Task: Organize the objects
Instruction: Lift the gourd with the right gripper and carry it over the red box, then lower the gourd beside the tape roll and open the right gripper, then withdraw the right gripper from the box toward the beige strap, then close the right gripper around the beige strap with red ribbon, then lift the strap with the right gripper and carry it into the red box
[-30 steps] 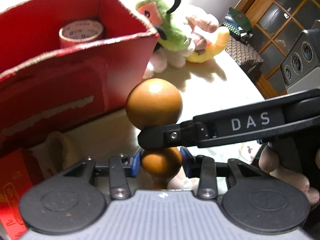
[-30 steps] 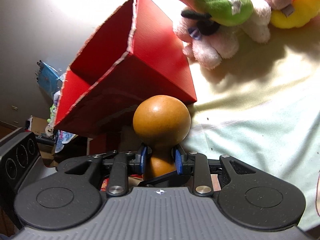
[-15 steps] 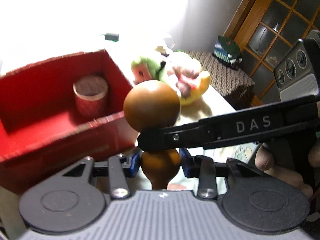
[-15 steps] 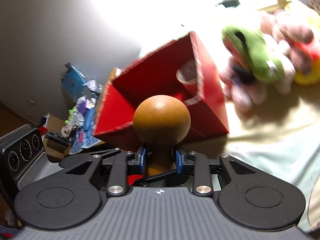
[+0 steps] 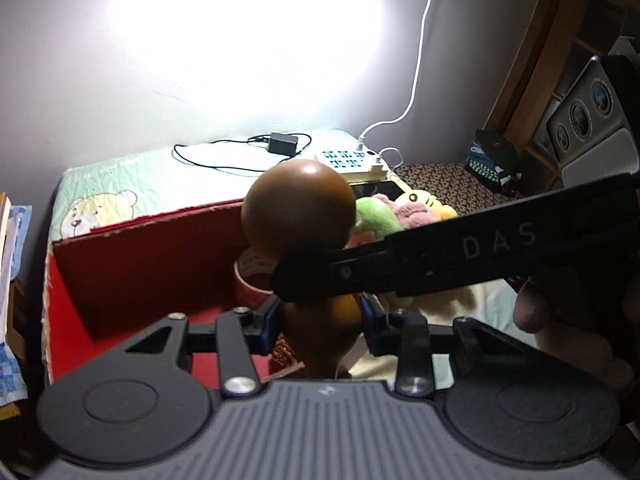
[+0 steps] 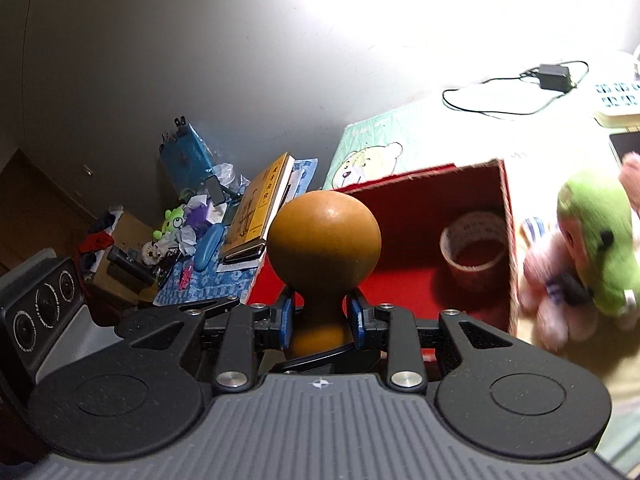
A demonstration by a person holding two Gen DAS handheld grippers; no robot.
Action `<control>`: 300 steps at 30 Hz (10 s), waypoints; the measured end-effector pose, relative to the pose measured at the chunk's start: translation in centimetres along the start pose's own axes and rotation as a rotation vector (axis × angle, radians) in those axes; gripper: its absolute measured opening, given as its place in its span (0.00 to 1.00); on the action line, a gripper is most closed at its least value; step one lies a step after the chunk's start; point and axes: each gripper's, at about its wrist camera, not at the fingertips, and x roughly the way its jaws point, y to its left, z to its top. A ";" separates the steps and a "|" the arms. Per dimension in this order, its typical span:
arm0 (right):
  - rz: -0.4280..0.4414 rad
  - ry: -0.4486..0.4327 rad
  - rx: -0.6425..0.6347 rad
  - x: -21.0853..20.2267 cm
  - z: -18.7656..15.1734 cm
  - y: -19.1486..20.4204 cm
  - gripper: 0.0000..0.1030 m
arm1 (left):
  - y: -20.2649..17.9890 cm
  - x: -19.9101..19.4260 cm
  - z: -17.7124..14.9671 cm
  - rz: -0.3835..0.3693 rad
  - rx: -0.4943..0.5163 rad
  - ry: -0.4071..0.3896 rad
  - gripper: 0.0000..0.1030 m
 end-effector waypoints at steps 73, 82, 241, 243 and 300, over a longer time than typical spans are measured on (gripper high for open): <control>-0.261 0.334 0.074 16.5 1.7 -8.0 0.30 | 9.5 15.7 0.1 0.148 -0.224 0.432 0.57; -0.231 0.288 0.071 15.9 1.7 -8.0 0.29 | 9.4 15.6 0.1 0.157 -0.221 0.428 0.57; -0.123 0.259 0.088 6.7 -13.3 -5.8 0.44 | -0.5 4.3 -14.6 0.050 -0.206 0.246 0.84; -0.121 0.253 0.092 6.5 -13.3 -5.9 0.44 | -0.4 4.6 -14.5 0.040 -0.214 0.254 0.84; -0.060 0.281 0.142 5.5 -12.7 -4.0 0.33 | -1.1 3.7 -14.4 0.114 -0.048 0.331 0.30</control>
